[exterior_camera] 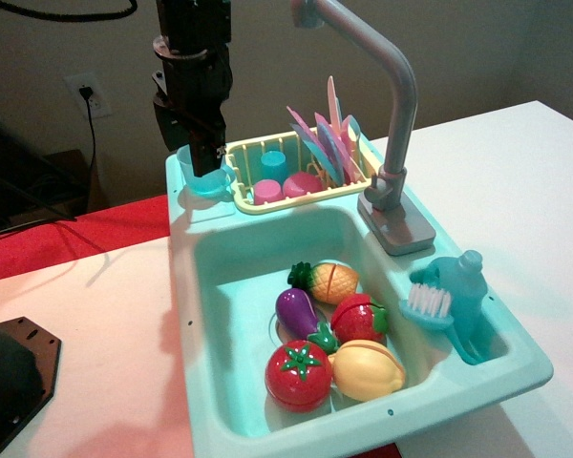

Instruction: Put cup from counter to sink

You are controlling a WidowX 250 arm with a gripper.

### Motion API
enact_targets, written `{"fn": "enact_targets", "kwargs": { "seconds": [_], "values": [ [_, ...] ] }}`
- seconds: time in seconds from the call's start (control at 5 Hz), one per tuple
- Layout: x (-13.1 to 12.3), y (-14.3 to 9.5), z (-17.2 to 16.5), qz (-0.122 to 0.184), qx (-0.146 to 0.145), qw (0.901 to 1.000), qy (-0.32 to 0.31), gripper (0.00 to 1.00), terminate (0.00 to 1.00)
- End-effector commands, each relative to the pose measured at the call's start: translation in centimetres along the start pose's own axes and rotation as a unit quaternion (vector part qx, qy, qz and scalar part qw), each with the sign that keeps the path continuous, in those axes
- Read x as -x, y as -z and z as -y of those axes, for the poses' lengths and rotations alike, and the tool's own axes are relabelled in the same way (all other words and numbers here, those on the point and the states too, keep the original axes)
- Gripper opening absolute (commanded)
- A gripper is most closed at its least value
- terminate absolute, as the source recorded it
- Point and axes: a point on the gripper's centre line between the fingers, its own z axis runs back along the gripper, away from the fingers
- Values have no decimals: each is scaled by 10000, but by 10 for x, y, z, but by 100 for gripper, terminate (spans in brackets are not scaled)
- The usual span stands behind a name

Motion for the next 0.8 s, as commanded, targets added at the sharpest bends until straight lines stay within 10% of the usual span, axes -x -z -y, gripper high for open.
{"fn": "enact_targets", "kwargs": {
  "seconds": [0.0, 0.6],
  "values": [
    [0, 0, 0, 0, 0, 10000, 0, 100, 0],
    [-31, 16, 1, -137, -137, 9995, -240, 100, 0]
  ]
}}
